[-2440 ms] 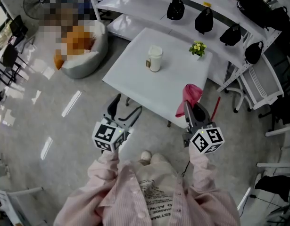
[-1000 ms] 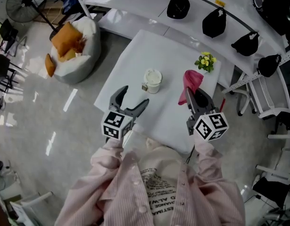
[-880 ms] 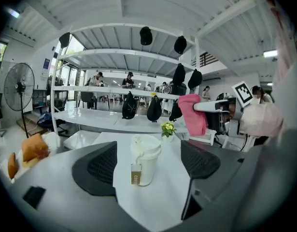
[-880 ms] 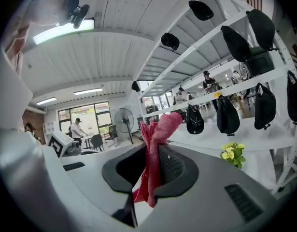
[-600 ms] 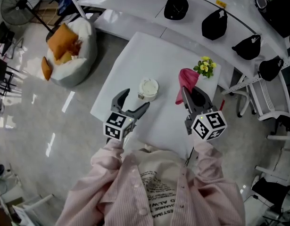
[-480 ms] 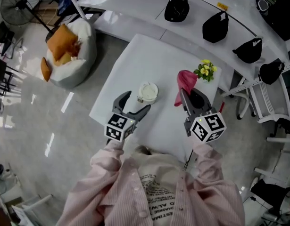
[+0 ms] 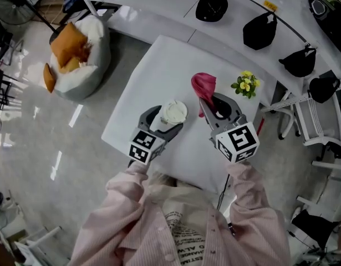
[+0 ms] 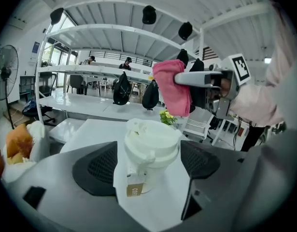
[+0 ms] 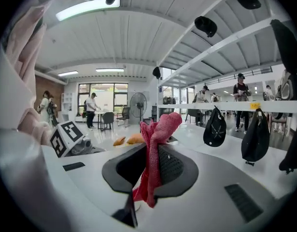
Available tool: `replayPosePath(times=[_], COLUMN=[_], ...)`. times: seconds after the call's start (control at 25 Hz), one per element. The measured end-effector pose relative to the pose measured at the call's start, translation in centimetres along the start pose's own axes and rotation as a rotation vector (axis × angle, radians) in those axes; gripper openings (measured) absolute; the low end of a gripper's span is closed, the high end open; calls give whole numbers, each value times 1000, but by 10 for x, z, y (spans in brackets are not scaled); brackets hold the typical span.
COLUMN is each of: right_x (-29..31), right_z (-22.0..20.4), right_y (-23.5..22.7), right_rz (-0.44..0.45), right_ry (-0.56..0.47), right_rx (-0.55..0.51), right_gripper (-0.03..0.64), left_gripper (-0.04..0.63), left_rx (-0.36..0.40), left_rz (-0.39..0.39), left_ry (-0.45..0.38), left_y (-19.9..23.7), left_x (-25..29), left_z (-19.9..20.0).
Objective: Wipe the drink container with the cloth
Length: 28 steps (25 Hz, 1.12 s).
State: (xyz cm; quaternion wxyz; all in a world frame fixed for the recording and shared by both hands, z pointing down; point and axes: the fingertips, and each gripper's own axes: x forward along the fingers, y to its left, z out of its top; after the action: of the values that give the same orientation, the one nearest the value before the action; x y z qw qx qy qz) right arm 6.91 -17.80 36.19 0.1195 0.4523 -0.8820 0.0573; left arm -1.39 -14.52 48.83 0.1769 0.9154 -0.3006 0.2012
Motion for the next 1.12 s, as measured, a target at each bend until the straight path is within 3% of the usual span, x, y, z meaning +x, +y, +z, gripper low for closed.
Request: replayPosePath(times=[0.6,0.88,1.12], right_x=[65,71,72], right_z=[-33,-47,-59], right_y=[43,60,70], right_rz=[121,183,217], right_ry=[139,218,270], right_rx=[-248,-345,-362], right_gripper=[44,44,44], left_gripper=[379,379,379], left_rx=[-2,12,12], left_rz=[-143,-164,-166], left_ry=[-26,-18,-25], left_y=[-1,1,-1], left_x=[13,16,16], left_z=[0,0,0])
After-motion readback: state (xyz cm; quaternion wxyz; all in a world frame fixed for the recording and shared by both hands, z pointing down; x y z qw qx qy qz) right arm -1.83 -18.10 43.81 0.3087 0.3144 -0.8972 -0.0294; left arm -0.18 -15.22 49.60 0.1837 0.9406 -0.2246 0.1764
